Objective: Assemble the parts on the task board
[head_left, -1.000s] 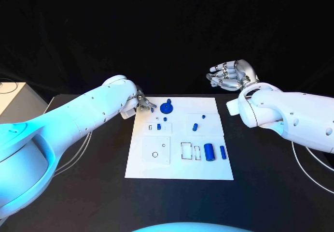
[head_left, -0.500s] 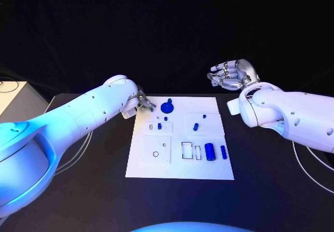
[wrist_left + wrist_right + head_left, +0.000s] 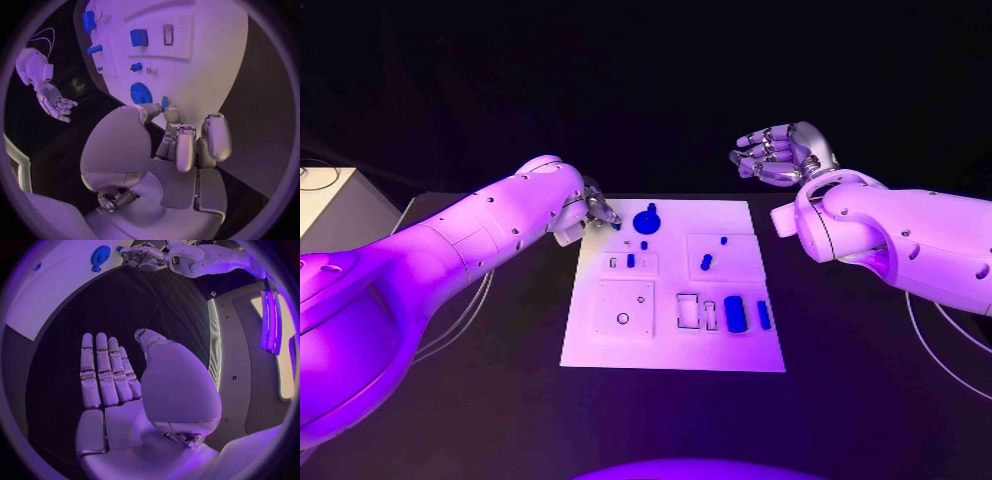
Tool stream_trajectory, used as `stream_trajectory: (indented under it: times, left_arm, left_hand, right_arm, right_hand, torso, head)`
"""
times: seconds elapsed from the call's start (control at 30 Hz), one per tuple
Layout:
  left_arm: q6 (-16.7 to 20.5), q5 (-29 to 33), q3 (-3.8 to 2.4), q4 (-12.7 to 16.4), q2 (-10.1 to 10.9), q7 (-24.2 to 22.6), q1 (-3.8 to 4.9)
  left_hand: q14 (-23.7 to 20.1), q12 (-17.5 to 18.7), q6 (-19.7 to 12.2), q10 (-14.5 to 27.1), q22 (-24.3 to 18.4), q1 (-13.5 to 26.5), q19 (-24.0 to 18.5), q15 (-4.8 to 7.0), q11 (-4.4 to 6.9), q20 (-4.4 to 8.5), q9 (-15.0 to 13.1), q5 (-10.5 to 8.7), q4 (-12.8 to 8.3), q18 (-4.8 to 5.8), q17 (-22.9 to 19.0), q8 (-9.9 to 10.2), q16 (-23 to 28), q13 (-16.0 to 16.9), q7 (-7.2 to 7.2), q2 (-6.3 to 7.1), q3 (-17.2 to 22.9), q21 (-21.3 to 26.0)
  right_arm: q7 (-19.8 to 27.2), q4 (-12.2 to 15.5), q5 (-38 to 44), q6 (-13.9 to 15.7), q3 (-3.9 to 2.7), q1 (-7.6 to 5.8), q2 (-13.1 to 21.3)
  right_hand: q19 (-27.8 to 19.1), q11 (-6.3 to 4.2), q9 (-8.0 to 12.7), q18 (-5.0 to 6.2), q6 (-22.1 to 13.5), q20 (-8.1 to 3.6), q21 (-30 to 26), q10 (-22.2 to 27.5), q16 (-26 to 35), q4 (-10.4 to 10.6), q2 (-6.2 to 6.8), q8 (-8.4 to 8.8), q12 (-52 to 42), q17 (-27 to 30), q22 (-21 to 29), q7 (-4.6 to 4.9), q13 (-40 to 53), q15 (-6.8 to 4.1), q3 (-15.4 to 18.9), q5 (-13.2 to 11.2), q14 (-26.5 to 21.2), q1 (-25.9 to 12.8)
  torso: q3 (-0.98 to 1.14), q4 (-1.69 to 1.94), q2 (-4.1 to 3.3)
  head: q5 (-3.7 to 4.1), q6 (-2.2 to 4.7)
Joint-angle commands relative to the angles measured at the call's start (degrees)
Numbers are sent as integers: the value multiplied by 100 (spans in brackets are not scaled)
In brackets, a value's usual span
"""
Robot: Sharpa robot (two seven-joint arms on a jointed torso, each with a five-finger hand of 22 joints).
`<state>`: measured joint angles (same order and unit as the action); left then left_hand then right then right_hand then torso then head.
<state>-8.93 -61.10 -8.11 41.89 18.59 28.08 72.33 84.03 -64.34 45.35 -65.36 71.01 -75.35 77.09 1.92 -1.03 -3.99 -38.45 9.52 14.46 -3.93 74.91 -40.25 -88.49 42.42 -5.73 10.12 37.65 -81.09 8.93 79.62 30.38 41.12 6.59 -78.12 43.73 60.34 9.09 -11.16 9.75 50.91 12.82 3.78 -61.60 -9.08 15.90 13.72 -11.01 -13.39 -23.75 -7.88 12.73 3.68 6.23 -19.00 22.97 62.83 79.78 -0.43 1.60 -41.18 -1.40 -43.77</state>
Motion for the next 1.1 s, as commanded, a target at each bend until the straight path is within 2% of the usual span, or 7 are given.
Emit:
stream_trajectory:
  times: [0.03,0.27,0.4,0.67,0.73,0.93,1.1]
  left_arm:
    - [95,181,-1,45,15,-141,4]
    - [183,289,-2,310,181,-80,4]
    - [226,390,-3,612,367,5,4]
    - [476,490,6,1421,846,82,-15]
    - [635,471,39,1621,956,85,-28]
    - [989,302,227,2034,1149,101,-48]
    - [1129,116,330,2266,1241,93,-75]
  left_hand:
    - [483,24,-44,-31,13,120,13,15,-19,3,-614,45,-863,-45,1257,-90,-32,14,7,-15,922,-17]
    - [508,0,2,-90,83,330,57,25,-9,5,-718,216,-1058,-33,1309,-163,-58,29,12,52,1214,-58]
    - [536,-52,61,-184,172,473,120,45,12,17,-761,404,-1156,-15,1369,-191,-86,99,34,102,1335,-105]
    - [597,-202,286,-491,406,845,291,132,108,84,-836,1295,-1368,35,1509,-261,-151,351,132,281,1484,-228]
    - [597,-209,299,-512,429,864,308,139,116,90,-840,1328,-1383,41,1509,-264,-151,366,140,287,1493,-240]
    - [597,-202,319,-525,456,883,329,151,127,102,-846,1369,-1405,46,1509,-269,-151,362,150,292,1520,-254]
    - [597,-220,340,-563,502,902,362,162,137,112,-850,1379,-1421,57,1509,-274,-151,395,161,299,1540,-276]
  right_arm:
    - [41,-10,61,-53,-3,-2,-5]
    - [34,-35,61,-60,-3,-2,16]
    - [29,-47,56,-64,-2,-1,37]
    - [15,-99,38,-91,1,13,70]
    - [11,-109,36,-98,2,23,82]
    - [-11,-126,71,-141,8,63,115]
    - [-14,-132,126,-162,10,97,128]
  right_hand:
    - [-47,15,5,80,-6,10,-2,32,21,-6,8,20,36,12,9,40,-5,29,-30,31,-15,-38]
    - [-47,15,5,80,-6,10,-2,32,21,-6,8,20,36,12,9,40,-5,29,-30,31,-15,-38]
    - [-49,16,6,80,-7,11,-2,33,25,-3,8,22,38,15,14,41,-5,30,-28,31,-15,-42]
    - [-50,17,6,80,-7,12,-1,34,27,-1,8,23,39,17,18,41,-4,31,-26,31,-15,-47]
    - [-50,17,6,80,-7,12,-1,34,27,-1,8,23,39,17,18,41,-4,31,-26,31,-15,-47]
    - [-51,18,7,80,-8,13,-2,36,31,0,9,24,41,21,23,42,-4,32,-25,32,-16,-49]
    - [-54,19,8,80,-10,14,-2,38,36,-4,12,26,43,24,27,42,-5,34,-25,33,-18,-45]
  torso:
    - [2,5,1]
    - [-2,26,30]
    - [-4,68,82]
    - [-4,126,181]
    - [-10,141,214]
    - [-23,183,294]
    - [-38,184,329]
  head:
    - [1,5]
    - [-4,6]
    - [5,-25]
    - [8,-84]
    - [4,-109]
    - [-5,-173]
    - [-21,-219]
